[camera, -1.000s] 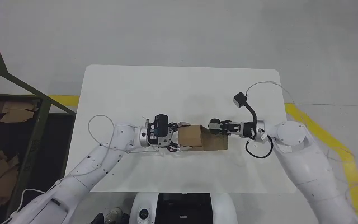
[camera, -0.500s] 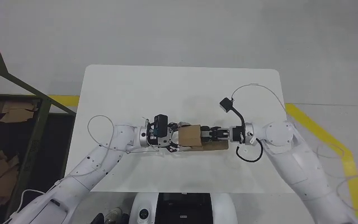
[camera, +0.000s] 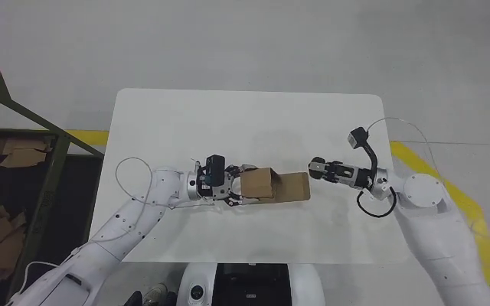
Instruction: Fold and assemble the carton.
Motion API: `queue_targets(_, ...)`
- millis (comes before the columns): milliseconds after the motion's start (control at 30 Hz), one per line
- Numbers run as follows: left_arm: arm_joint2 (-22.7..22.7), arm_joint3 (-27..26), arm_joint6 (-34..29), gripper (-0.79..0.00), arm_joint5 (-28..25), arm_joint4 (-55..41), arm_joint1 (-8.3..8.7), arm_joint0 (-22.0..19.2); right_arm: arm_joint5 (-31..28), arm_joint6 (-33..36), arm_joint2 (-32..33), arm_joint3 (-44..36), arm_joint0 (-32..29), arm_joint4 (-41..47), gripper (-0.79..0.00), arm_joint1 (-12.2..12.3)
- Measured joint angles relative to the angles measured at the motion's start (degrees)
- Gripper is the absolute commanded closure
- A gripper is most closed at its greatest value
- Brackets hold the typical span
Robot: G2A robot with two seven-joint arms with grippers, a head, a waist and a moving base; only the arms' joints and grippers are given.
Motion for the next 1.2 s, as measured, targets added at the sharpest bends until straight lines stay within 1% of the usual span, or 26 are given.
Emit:
queue_targets(100,-0.4,-0.5,0.5,-0.560,-0.1,0.1,0.13,0.3,1.1,1.0,0.0,3.9,0.5,1.3,0.000,0.0)
queue_targets(267,-0.9,-1.1,1.5,-0.557,0.0,0.3,0.29,0.6,2.0,3.9,-4.1,9.0,2.9,2.3,0.000,-0.8)
queue_targets(467,-1.2,-1.4,2.3,-0.523,0.8,0.0,0.28,0.8,0.3,7.7,-8.9,13.5,5.9,7.6,0.000,-2.3)
queue_targets(533,-1.2,-1.5,2.6,-0.523,0.9,0.0,0.26,0.9,-0.2,9.1,-10.3,14.6,7.1,8.6,0.000,-2.7)
queue_targets(767,-0.6,-1.6,3.2,-0.511,1.0,0.1,0.03,0.7,-0.9,12.1,-13.9,15.6,10.0,10.4,0.000,-3.9)
queue_targets(833,-0.2,-1.5,3.1,-0.520,0.9,0.3,-0.10,0.5,-1.0,12.6,-14.6,15.8,10.7,10.8,0.000,-4.1)
queue_targets(1000,0.5,-0.8,2.3,-0.523,0.3,0.3,-0.34,-0.1,-1.7,14.0,-15.1,15.9,11.5,12.1,0.000,-4.4)
queue_targets(1200,1.1,-0.3,0.8,-0.526,-0.2,0.4,-0.59,-0.8,-1.6,14.4,-15.5,14.6,11.7,11.5,0.000,-4.5)
